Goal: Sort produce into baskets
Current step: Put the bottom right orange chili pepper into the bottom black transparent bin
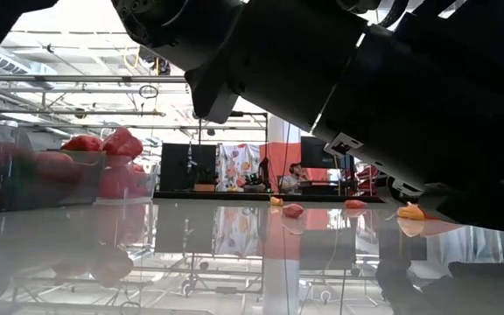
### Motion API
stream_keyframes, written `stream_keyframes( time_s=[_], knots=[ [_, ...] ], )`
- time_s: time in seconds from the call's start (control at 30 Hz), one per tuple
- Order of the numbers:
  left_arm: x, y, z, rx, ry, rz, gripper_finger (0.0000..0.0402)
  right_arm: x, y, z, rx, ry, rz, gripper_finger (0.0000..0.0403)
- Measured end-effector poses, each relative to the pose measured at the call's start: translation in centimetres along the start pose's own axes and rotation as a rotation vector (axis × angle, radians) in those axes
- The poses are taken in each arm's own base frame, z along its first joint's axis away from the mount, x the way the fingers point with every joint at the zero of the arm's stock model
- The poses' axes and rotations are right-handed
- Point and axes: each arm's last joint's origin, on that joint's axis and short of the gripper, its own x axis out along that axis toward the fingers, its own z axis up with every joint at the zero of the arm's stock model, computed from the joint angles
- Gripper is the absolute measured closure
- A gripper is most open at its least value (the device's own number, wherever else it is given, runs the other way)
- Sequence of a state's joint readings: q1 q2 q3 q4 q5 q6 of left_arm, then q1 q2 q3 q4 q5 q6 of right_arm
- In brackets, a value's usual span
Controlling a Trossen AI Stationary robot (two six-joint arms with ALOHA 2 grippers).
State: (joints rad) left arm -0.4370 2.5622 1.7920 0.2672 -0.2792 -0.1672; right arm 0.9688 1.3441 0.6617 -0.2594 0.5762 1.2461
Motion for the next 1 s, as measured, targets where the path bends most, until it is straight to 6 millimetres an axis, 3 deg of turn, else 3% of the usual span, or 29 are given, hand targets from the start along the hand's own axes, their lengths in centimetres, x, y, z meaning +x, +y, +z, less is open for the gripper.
stream_keyframes(
  time_s=[0.23, 0.47, 0.67, 0.8, 1.0],
  knots=[
    [-2.5, 0.6, 3.2, 0.145, 0.075, 0.027, 0.0399, 0.0, -0.1, 0.2, -0.001, -0.061, -0.021, 0.0019],
    [-8.0, 0.8, 8.0, 0.200, 0.208, 0.017, 0.0400, 0.0, -0.2, 0.5, -0.014, -0.162, -0.059, 0.0019],
    [-15.8, -0.3, 10.6, 0.220, 0.436, -0.012, 0.0400, 0.0, -0.2, 0.7, -0.012, -0.182, -0.068, 0.0019],
    [-21.8, -1.2, 12.0, 0.142, 0.537, 0.003, 0.0400, 0.0, -0.2, 0.7, -0.014, -0.187, -0.069, 0.0019],
    [-29.7, -2.8, 11.3, -0.071, 0.746, 0.143, 0.0400, 0.0, -0.3, 0.8, -0.030, -0.227, -0.085, 0.0019]
  ],
)
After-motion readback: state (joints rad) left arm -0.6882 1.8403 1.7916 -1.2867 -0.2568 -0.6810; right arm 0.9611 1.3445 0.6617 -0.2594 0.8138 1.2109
